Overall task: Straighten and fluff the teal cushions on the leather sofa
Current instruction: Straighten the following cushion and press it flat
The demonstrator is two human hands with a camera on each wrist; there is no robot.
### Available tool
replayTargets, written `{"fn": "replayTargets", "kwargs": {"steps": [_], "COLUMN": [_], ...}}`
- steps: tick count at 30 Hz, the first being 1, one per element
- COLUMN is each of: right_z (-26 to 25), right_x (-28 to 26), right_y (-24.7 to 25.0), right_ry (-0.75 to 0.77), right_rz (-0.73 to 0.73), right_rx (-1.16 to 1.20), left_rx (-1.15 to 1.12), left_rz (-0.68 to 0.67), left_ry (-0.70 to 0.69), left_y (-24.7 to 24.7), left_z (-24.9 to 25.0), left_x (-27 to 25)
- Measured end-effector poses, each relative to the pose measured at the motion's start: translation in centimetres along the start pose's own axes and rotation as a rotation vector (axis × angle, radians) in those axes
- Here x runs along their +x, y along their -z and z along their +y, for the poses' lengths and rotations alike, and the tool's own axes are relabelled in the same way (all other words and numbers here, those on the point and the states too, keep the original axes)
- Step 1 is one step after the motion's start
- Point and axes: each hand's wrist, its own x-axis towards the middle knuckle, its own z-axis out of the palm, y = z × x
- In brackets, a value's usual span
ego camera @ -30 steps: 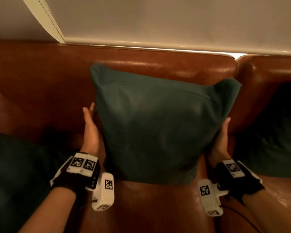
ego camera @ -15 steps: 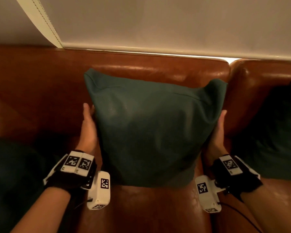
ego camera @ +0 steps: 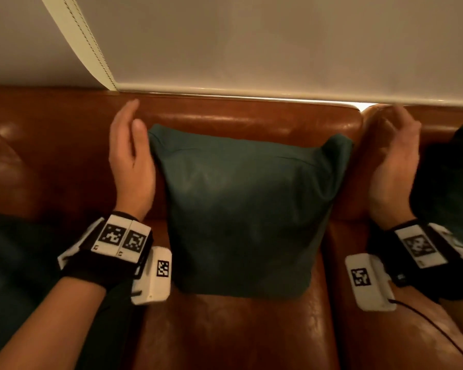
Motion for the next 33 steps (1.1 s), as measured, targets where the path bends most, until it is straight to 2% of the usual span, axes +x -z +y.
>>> {"fn": "replayTargets", "kwargs": {"steps": [2, 4, 5, 6, 10, 12, 15, 18, 21, 24, 26, 28, 30, 31, 32, 33], "right_z": [-1.6, -0.8, 0.3, 1.6, 3.3, 3.9, 4.0, 2.9, 2.2, 2.1, 2.1, 1.6, 0.7, -0.2, -1.2, -2.2], "right_x": [0.9, 1.5, 1.7, 1.7, 0.4, -0.5, -1.4, -0.3, 1.4, 2.8, 3.1, 2.2, -0.1, -1.7, -3.7, -5.8], "right_y": [-0.3, 0.0, 0.7, 1.3, 4.0, 4.1, 3.0, 2.5, 2.4, 1.6, 0.9, 0.1, -0.9, -1.7, -2.5, -3.4], "right_ry": [0.123, 0.268, 0.258, 0.274, 0.156, 0.222, 0.288, 0.185, 0.123, 0.078, 0.035, -0.036, -0.075, -0.023, 0.092, 0.249], "right_rz": [-0.234, -0.586, -0.716, -0.762, -0.741, -0.713, -0.569, -0.378, -0.214, -0.149, -0.162, -0.155, -0.067, -0.028, -0.038, -0.125], "right_rx": [-0.232, -0.521, -0.663, -0.78, -0.898, -0.894, -0.696, -0.484, -0.402, -0.435, -0.441, -0.463, -0.514, -0.537, -0.532, -0.506], "left_rx": [0.173, 0.443, 0.534, 0.556, 0.472, 0.462, 0.442, 0.442, 0.439, 0.446, 0.498, 0.542, 0.575, 0.569, 0.539, 0.495], "left_rz": [-0.327, -0.636, -0.706, -0.712, -0.551, -0.506, -0.394, -0.235, -0.117, -0.105, -0.111, -0.103, -0.073, -0.043, -0.015, -0.019], "left_ry": [-0.247, -0.342, -0.335, -0.323, -0.316, -0.283, -0.261, -0.301, -0.312, -0.243, -0.135, -0.009, 0.048, 0.037, -0.011, -0.111], "left_y": [0.0, -0.2, 0.0, 0.5, 2.4, 2.4, 1.8, 1.5, 1.0, 0.2, -0.1, -0.6, -1.3, -1.8, -2.3, -2.7], "left_z": [0.8, -0.4, -1.2, -2.0, -4.6, -5.1, -4.4, -2.5, -0.8, -0.8, -1.0, -0.9, -0.3, 0.1, 0.7, 1.1], "left_x": [1.7, 2.6, 2.8, 2.8, 1.5, 0.7, 0.6, 1.8, 2.6, 3.1, 2.9, 1.9, 0.0, -1.2, -2.7, -4.3]}}
